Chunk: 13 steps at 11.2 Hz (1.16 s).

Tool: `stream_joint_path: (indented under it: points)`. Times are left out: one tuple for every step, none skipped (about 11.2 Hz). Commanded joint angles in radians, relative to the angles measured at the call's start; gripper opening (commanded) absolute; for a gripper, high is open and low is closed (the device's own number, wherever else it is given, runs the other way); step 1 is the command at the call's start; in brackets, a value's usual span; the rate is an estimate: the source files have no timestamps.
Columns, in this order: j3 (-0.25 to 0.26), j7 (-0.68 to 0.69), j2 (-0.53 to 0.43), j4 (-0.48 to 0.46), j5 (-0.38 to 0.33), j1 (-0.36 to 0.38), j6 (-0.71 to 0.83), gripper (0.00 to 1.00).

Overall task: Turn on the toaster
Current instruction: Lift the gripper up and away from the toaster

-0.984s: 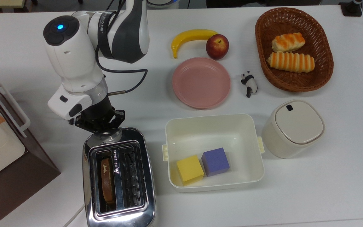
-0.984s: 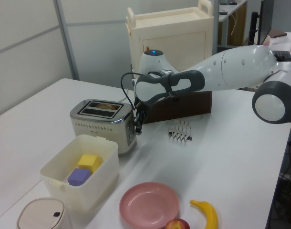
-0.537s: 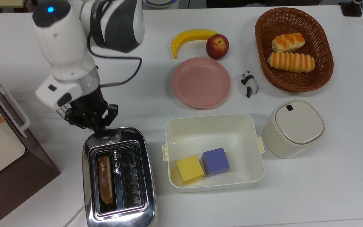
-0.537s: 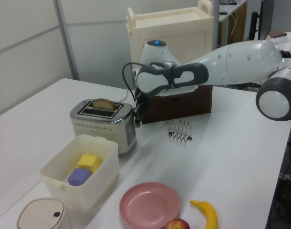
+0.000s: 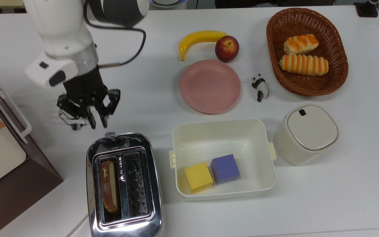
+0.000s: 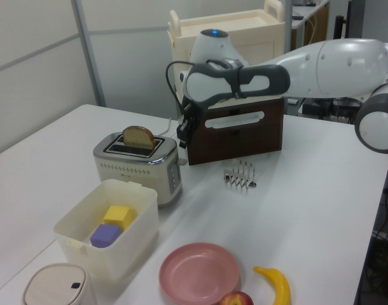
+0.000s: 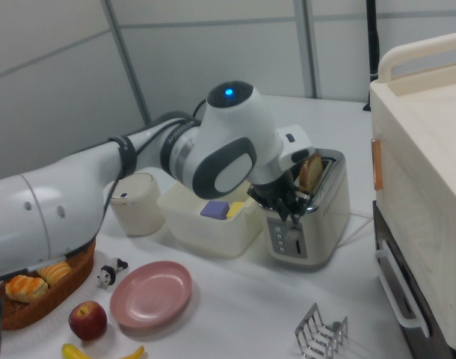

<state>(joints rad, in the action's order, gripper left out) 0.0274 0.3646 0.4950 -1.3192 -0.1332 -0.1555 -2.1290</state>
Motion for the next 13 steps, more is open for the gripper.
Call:
stream_joint_path:
  points:
    - [0.015,0.004,-0.123,-0.041,0.003,-0.002,0.143,0.52]
    - [0.016,0.004,-0.151,-0.041,0.010,-0.010,0.197,0.60]
    - [0.017,0.005,-0.174,-0.041,0.017,-0.010,0.254,0.68]
    - [0.017,0.005,-0.199,-0.040,0.018,-0.015,0.303,0.77]
    - [0.017,0.005,-0.219,-0.040,0.018,-0.022,0.338,0.97]
    - [0.017,0.007,-0.236,-0.041,0.018,-0.024,0.360,1.00]
    - [0.017,0.007,-0.248,-0.040,0.020,-0.025,0.391,1.00]
    - [0.017,0.005,-0.249,-0.040,0.024,-0.029,0.408,1.00]
    - [0.016,0.002,-0.250,-0.041,0.040,-0.029,0.412,1.00]
    - [0.016,-0.004,-0.250,-0.041,0.072,-0.027,0.432,1.00]
    - [0.009,-0.009,-0.250,-0.041,0.124,-0.024,0.470,1.00]
    - [0.005,-0.009,-0.250,-0.041,0.177,-0.021,0.519,1.00]
    - [0.002,-0.010,-0.250,-0.041,0.201,-0.018,0.547,1.00]
